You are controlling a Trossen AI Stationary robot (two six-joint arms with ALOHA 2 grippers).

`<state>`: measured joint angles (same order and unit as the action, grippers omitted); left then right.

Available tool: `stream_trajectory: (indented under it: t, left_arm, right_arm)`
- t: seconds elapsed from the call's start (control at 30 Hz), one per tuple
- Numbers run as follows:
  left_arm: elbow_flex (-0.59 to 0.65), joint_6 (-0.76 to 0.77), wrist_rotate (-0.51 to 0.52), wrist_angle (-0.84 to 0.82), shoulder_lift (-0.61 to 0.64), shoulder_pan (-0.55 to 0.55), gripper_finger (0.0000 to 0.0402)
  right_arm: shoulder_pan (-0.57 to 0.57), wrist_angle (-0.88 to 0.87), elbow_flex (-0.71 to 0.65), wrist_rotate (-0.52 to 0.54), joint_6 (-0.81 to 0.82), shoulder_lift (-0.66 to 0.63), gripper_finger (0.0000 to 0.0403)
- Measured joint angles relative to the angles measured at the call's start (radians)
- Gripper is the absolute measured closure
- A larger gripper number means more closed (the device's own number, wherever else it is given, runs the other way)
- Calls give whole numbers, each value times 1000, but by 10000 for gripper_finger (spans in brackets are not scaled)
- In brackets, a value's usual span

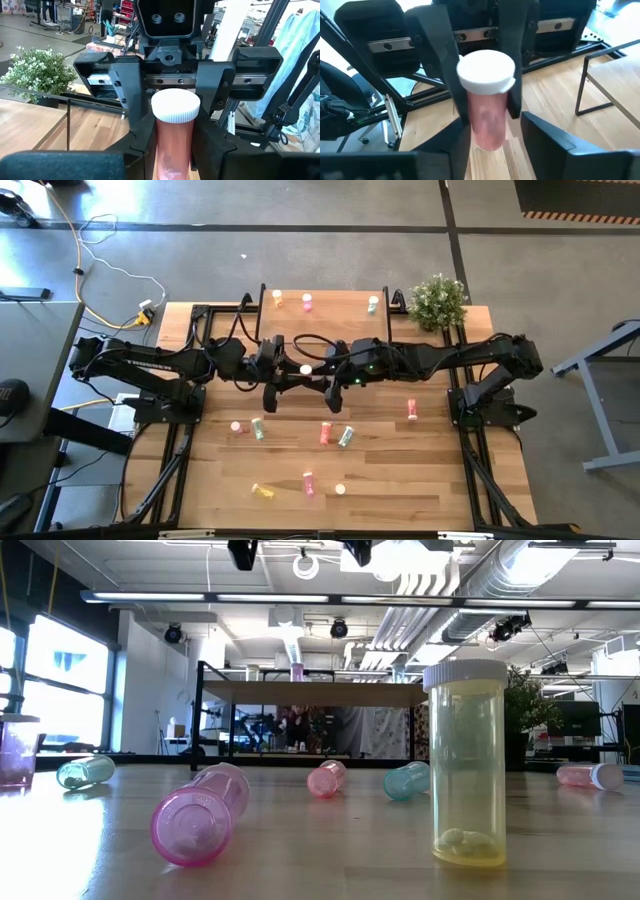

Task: Pick and place medicine bottles onto shelf by color
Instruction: Put the bottom pink pill bottle on the shelf

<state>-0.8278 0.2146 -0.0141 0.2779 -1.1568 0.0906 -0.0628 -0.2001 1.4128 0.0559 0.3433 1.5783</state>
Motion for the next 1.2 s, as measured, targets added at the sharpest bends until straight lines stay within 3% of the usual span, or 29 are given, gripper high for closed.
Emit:
stream_trajectory:
  t: [0.43, 0.8, 0.97, 1.2]
  left_arm:
    - [1, -9, 26, -21, 0, 11, 309]
    - [1, 42, 26, 120, 0, 41, 309]
    - [1, 56, 26, 145, 1, 42, 309]
    - [1, 54, 26, 146, 1, 40, 309]
  right_arm:
    - [11, -113, 0, -8, 18, -104, 214]
    - [11, -160, -1, -11, -9, -79, 219]
    - [12, -130, 0, -11, -11, -54, 257]
    - [12, -97, -1, -7, -9, -26, 355]
